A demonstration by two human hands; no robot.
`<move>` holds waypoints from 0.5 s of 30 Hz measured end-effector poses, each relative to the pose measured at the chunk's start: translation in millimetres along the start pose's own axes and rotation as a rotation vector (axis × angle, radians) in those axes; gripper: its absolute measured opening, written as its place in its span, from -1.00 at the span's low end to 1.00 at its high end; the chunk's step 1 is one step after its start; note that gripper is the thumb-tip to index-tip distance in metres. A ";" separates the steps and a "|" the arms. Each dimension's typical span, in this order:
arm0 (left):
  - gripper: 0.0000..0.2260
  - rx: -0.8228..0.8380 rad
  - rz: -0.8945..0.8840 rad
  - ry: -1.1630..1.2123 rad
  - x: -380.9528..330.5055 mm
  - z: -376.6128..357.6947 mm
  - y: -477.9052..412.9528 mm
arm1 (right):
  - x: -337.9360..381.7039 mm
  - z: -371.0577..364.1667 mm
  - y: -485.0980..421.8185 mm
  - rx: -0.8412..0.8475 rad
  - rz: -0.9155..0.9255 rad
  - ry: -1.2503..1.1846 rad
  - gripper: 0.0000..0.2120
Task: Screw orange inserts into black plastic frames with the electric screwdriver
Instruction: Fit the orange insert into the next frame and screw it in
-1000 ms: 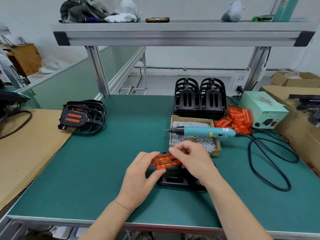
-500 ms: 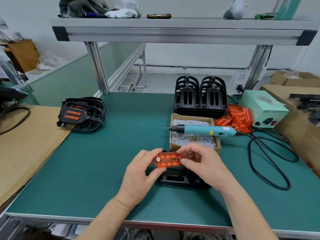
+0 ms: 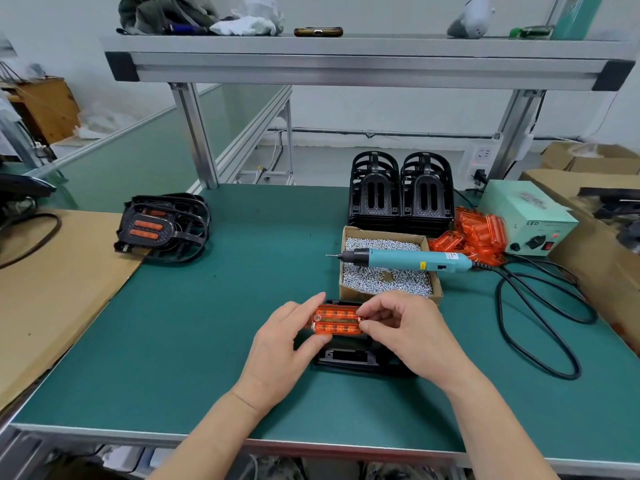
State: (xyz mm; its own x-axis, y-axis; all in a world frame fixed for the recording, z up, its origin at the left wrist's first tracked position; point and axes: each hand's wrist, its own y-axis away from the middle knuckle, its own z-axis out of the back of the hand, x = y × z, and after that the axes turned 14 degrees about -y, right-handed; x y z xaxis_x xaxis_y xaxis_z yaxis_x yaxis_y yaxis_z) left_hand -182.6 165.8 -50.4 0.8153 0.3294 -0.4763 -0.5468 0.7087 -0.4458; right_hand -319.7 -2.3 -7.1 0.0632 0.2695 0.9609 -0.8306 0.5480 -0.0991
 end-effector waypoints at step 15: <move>-0.54 0.057 -0.003 -0.023 0.2 1.6 -0.5 | -3.5 1.6 -0.7 -0.017 -0.030 0.039 -0.85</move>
State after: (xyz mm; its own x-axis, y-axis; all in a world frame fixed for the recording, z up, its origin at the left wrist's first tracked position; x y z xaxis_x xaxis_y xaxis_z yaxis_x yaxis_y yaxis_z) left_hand -181.9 166.5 -49.0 0.8213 0.3413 -0.4571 -0.5333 0.7439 -0.4028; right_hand -320.2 -4.9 -10.0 0.1097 0.2827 0.9529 -0.8186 0.5695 -0.0747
